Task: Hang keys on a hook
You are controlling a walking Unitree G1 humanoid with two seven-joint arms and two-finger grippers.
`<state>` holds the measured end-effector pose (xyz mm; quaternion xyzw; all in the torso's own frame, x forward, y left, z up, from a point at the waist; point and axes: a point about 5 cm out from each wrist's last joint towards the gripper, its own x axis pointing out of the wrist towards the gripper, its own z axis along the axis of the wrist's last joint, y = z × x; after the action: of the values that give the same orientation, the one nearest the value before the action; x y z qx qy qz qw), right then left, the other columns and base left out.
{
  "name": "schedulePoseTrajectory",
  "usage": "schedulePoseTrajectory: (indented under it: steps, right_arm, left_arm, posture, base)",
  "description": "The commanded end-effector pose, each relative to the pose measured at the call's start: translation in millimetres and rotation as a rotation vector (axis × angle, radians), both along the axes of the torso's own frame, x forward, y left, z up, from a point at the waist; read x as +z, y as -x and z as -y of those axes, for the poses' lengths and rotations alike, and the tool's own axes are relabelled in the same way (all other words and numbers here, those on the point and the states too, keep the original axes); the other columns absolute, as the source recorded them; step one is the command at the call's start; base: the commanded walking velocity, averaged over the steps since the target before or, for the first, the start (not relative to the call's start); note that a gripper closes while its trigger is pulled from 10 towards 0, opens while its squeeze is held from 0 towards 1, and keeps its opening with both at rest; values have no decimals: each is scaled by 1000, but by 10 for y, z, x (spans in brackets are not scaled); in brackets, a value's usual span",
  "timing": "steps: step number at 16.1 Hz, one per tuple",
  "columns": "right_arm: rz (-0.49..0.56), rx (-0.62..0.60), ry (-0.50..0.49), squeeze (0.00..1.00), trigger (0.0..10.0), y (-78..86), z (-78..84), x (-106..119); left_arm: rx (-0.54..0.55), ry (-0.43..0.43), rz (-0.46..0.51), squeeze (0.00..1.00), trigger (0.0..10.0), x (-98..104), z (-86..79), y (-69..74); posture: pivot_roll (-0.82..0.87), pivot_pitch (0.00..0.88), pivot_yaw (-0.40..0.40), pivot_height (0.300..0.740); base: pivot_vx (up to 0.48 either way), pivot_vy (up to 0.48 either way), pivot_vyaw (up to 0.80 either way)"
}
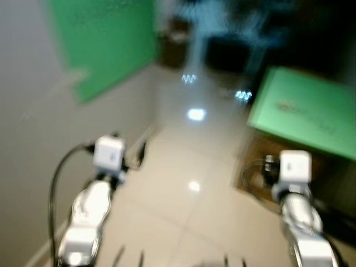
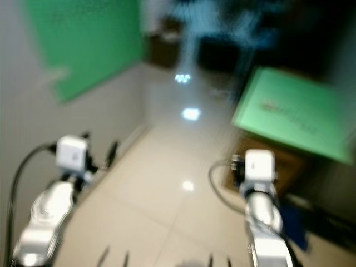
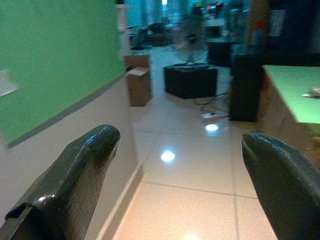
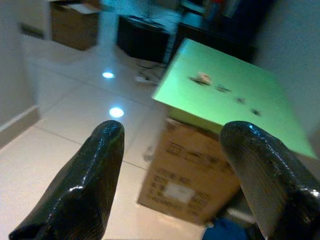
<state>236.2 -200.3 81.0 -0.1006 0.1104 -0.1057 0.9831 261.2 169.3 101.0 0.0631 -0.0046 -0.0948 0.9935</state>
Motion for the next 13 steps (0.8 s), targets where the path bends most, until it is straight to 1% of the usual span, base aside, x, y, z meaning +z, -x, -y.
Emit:
schedulePoseTrajectory:
  steps: [1,6,9,10,13]
  right_arm:
    - [18,4,22,0,10000,-44,24,67]
    - [22,10,19,0,10000,-52,-8,62]
    - [28,10,16,0,10000,-65,-18,53]
    - [26,12,15,0,10000,-71,-24,44]
    - [33,29,4,0,10000,-81,-62,51]
  left_arm:
    - [-25,11,25,0,10000,56,56,-14]
    - [-48,-4,23,0,10000,65,69,-2]
    - [-55,-12,30,0,10000,93,73,-40]
    - [-58,-15,30,0,10000,96,75,-47]
    - [-66,-23,30,0,10000,106,73,-64]
  posture:
    - [-80,0,-19,740]
    - [-74,0,-13,740]
    - [-67,0,-2,740]
    - [-68,0,2,740]
    - [-69,0,14,740]
  base:
    - [371,0,-800]
    - [382,0,-800]
    - [381,0,-800]
    - [382,0,-563]
    - [380,0,0]
